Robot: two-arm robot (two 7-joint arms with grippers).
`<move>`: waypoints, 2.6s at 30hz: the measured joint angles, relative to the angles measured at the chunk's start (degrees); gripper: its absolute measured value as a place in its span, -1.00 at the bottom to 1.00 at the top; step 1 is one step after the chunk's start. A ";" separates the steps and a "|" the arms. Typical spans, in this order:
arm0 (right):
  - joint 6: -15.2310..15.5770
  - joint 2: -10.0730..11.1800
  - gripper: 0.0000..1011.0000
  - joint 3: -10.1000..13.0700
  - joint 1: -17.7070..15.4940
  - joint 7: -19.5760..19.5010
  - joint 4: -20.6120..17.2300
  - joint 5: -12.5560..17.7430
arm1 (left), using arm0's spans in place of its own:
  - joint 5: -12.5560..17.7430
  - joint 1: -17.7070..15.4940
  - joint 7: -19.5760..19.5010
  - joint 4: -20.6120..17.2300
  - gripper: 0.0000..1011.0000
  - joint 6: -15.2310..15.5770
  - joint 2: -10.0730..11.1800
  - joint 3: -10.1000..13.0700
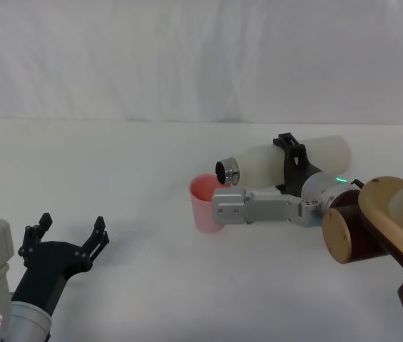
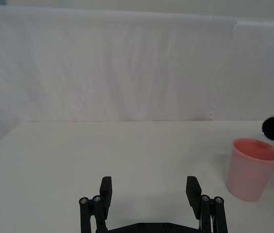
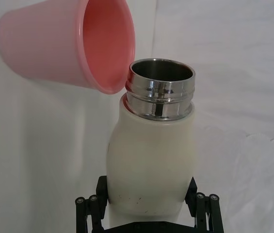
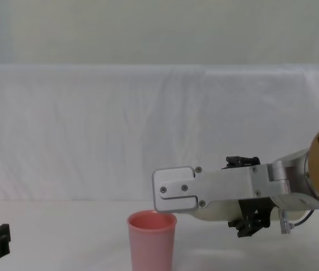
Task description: Grasp the thermos with one hand and pour water into the cup lid.
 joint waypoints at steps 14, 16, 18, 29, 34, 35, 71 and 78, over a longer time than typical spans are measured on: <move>-0.49 0.00 0.90 -0.69 0.60 0.36 0.40 -1.54 | 0.00 0.00 0.00 0.00 0.98 0.00 0.00 0.00; -0.55 0.04 0.90 -0.85 0.71 0.42 0.40 -1.79 | 0.00 0.00 0.00 0.00 0.98 0.00 0.00 0.00; -0.64 0.17 0.90 -1.10 0.87 0.52 0.40 -2.22 | 0.00 0.00 0.00 0.00 0.98 0.00 0.00 0.00; -0.75 0.57 0.90 -1.73 1.12 0.93 0.05 -3.80 | 0.00 0.00 0.00 0.00 0.98 0.00 0.00 0.00; -0.77 0.64 0.90 -1.81 1.16 1.09 -0.08 -4.28 | 0.00 0.00 0.00 0.00 0.98 0.00 0.00 0.00; -0.77 0.63 0.90 -1.81 1.16 1.09 -0.09 -4.31 | 0.00 0.00 0.00 0.00 0.98 0.00 0.00 0.00; -0.49 0.62 0.90 -1.03 0.66 1.51 -0.97 -4.71 | 0.00 0.00 0.00 0.00 0.98 0.00 0.00 0.00; -0.47 0.58 0.90 -0.97 0.66 1.58 -0.97 -4.73 | 0.00 0.00 0.00 0.00 0.98 0.00 0.00 0.00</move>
